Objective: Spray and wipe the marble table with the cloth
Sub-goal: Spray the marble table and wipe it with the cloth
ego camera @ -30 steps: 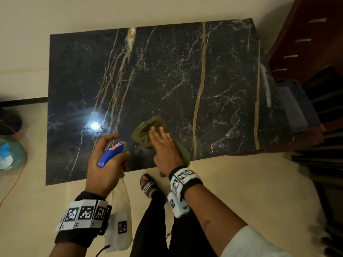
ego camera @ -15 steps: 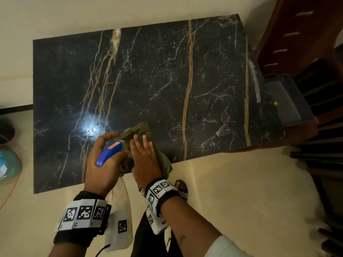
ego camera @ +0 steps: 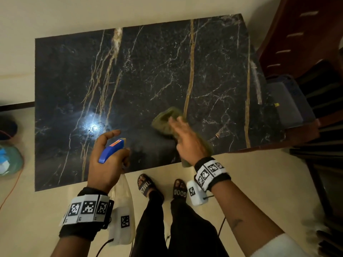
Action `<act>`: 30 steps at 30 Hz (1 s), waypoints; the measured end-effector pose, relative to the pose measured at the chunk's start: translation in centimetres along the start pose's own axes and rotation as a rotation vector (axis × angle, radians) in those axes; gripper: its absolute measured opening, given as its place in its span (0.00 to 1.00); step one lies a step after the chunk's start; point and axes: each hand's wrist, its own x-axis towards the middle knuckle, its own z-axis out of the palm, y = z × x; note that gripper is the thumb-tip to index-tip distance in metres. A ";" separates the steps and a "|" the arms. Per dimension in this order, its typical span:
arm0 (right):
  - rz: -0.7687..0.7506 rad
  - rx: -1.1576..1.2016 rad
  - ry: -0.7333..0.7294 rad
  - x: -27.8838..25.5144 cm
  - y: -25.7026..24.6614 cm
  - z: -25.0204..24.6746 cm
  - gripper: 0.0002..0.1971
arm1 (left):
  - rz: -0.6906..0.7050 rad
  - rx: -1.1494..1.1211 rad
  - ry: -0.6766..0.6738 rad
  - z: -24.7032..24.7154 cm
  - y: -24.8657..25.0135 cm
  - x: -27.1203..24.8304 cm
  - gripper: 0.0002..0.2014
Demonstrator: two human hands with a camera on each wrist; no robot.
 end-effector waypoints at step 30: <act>0.166 -0.228 0.081 -7.7 6.1 1.0 0.45 | 0.010 0.108 -0.099 3.6 1.9 0.4 0.27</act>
